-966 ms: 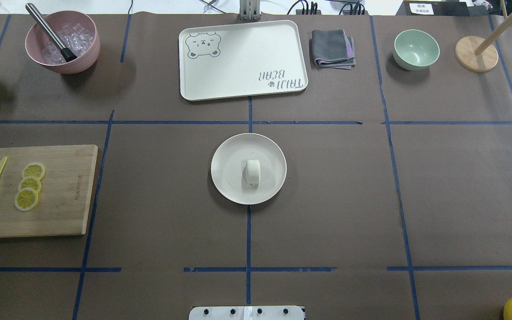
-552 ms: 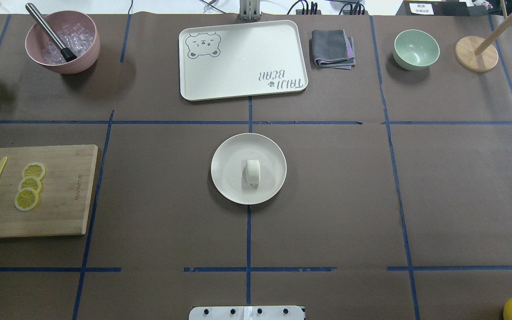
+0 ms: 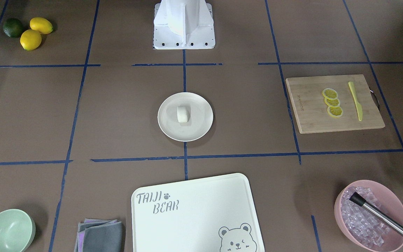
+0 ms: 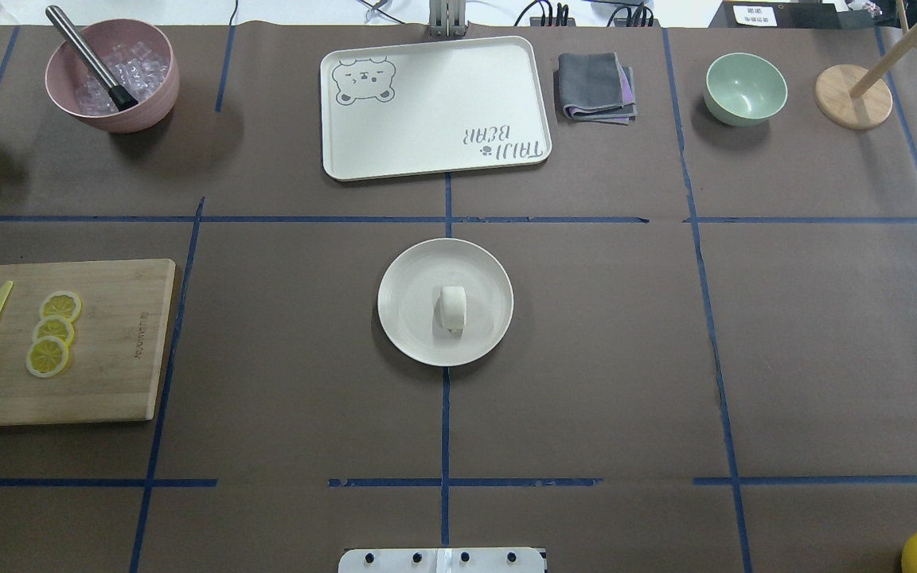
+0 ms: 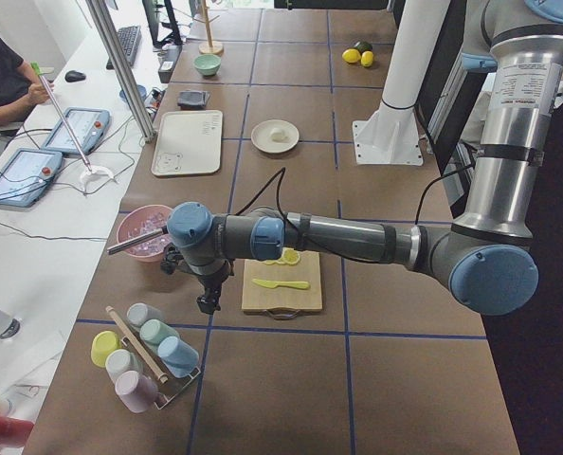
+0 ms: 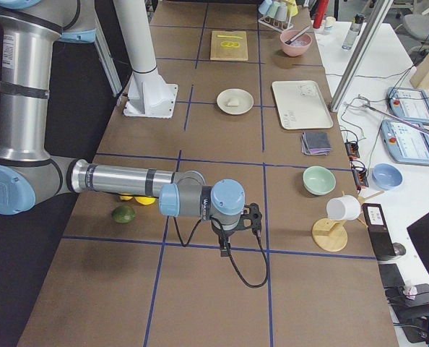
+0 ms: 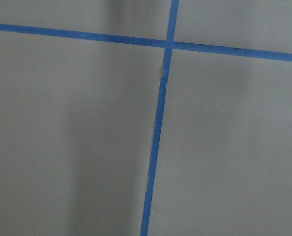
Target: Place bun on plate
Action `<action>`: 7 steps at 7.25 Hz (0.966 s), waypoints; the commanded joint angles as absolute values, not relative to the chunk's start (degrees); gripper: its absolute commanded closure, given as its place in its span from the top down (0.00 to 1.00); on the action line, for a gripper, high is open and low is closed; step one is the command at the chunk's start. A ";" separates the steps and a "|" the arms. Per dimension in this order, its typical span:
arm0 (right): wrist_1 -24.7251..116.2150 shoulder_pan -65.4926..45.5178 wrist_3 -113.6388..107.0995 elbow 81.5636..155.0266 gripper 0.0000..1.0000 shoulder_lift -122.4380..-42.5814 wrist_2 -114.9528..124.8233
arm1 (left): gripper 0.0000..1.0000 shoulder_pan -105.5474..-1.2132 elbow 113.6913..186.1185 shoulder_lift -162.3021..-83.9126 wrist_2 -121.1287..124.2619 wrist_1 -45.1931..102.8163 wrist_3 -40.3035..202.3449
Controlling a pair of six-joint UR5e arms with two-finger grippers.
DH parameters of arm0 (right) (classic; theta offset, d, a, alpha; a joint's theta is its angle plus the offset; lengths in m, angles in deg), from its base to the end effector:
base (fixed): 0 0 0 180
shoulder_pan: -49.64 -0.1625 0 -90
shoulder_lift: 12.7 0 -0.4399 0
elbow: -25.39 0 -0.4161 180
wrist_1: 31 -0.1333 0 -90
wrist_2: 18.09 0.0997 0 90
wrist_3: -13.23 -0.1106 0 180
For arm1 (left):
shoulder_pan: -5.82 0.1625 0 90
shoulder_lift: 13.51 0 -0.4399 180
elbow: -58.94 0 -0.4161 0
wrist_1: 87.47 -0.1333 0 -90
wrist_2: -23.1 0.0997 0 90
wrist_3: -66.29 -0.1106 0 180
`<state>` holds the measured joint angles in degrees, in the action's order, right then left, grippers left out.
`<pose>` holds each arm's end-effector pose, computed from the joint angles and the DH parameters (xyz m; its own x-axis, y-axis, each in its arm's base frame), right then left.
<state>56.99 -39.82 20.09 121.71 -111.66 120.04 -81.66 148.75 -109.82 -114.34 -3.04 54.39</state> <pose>0.0467 -0.4465 0.6911 0.6616 -0.1175 0.7406 0.0891 0.9930 0.0780 -0.0271 -0.5642 0.6292 0.6518 0.2420 -0.7187 -0.1823 0.9699 0.1613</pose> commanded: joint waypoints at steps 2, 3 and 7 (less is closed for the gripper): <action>57.86 -39.39 20.09 121.80 1.00 -110.97 119.90 | 1.00 -81.46 150.25 -106.69 -113.48 -4.76 54.42; 57.86 -39.30 20.09 121.89 1.00 -110.35 119.90 | 1.00 -81.46 151.82 -105.11 -113.57 -3.89 54.34; 57.86 -37.98 20.09 121.80 1.00 -108.86 119.46 | 1.00 -81.46 155.00 -102.64 -113.66 -3.62 53.72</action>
<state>57.85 -38.24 20.09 121.88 -109.31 119.51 -81.49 154.39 -103.24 -113.71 -3.64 53.79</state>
